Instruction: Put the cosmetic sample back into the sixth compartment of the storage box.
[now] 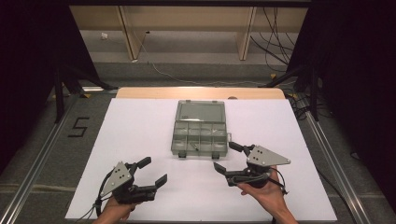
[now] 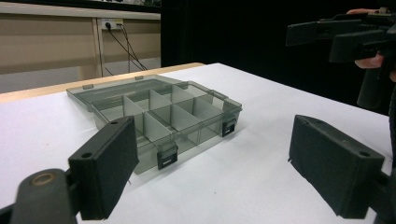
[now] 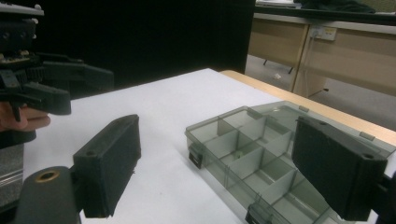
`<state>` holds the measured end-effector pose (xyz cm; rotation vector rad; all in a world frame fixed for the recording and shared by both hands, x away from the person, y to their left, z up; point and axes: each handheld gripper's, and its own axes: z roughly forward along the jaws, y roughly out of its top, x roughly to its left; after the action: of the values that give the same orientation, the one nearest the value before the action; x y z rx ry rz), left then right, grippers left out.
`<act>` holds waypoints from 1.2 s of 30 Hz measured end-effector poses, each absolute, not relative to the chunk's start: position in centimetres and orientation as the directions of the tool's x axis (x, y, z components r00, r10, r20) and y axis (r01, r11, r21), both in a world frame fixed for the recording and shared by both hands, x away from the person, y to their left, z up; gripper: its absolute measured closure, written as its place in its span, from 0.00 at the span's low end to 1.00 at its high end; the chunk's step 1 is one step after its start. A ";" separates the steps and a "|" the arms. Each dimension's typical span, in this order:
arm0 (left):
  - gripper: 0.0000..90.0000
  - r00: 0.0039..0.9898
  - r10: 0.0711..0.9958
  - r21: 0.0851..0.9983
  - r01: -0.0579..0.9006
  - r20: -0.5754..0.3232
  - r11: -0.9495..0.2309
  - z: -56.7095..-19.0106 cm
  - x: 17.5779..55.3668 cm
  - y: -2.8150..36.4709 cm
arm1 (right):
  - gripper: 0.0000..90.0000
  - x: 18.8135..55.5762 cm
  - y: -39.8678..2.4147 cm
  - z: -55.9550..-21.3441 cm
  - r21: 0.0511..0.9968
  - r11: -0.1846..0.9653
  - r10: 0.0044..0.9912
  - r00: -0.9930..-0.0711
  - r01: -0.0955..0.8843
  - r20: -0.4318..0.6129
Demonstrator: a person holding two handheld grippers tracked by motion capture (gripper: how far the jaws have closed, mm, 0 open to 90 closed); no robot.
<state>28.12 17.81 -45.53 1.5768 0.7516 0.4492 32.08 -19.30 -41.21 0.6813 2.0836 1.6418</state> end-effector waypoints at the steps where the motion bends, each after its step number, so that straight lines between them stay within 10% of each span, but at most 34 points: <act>1: 0.17 0.710 0.691 0.978 0.206 -0.138 -0.017 -45.5 28.1 17.8 | 0.19 32.1 -19.3 -41.2 0.973 0.191 0.598 -0.801 0.128 -0.012; 36: 0.17 0.712 0.687 0.978 0.209 -0.142 -0.014 -45.5 28.0 17.8 | 0.19 30.1 -22.3 -43.0 0.966 0.198 0.628 -0.778 0.169 0.008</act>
<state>28.01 17.78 -45.54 1.5756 0.7511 0.4426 30.11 -22.32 -43.04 0.7447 2.0906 1.6064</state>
